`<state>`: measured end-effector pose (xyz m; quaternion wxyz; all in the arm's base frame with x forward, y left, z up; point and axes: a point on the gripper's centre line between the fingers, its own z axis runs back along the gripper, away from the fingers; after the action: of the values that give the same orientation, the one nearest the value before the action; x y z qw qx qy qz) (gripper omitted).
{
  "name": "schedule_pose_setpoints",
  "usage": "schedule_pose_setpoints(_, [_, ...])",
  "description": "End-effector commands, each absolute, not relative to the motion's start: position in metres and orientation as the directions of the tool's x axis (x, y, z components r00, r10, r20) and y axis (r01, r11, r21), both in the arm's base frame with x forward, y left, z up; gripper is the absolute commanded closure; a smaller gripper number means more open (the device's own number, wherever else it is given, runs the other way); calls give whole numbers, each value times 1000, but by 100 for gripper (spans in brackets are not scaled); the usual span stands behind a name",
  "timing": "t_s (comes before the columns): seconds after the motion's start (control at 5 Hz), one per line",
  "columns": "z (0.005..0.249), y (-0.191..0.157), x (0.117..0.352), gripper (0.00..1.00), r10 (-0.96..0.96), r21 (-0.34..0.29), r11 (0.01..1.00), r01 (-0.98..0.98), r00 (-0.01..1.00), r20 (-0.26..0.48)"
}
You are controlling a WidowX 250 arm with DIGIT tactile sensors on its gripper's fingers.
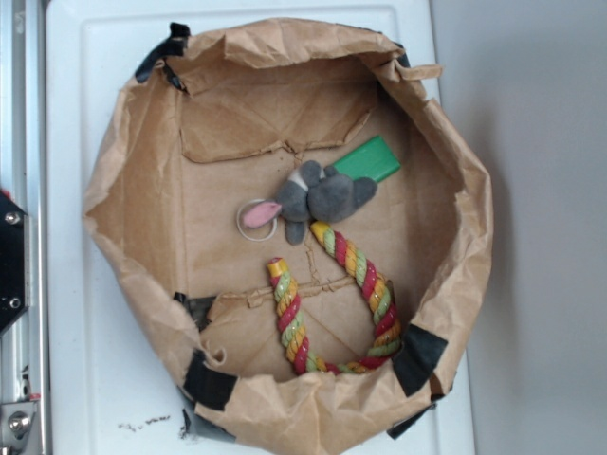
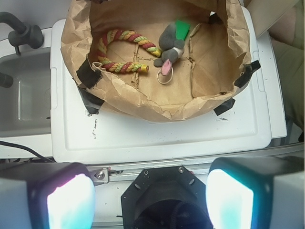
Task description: Grab the gray animal.
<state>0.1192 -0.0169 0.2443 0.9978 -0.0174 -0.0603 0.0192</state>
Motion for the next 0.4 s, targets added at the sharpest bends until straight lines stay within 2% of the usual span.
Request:
schedule_pose_setpoints(0.0, [244,-17,119,0,40,-37,999,-36,992,120])
schedule_pose_setpoints(0.2, [250,-20,155,0,72,-80,995,-57,977,201])
